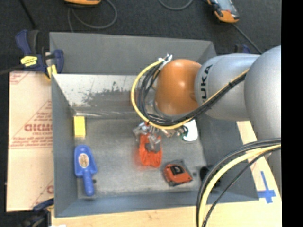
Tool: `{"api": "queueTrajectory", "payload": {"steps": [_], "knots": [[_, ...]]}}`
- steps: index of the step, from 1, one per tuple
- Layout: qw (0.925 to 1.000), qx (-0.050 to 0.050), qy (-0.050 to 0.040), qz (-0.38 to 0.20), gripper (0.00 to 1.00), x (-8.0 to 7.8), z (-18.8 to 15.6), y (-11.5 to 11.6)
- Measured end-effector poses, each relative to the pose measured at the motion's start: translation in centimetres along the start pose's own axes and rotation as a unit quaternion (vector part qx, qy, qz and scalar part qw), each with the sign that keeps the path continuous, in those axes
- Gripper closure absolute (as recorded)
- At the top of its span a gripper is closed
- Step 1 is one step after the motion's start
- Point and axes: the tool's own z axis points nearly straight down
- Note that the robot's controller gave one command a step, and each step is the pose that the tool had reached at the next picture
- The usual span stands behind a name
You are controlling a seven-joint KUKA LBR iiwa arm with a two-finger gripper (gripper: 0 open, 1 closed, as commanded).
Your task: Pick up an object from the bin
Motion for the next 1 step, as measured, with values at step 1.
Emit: {"api": "queueTrajectory", "payload": {"steps": [1], "knots": [[1.0000, 0.000, -0.0001, 0.001, 1.00, 0.00, 0.01, 0.03]]}}
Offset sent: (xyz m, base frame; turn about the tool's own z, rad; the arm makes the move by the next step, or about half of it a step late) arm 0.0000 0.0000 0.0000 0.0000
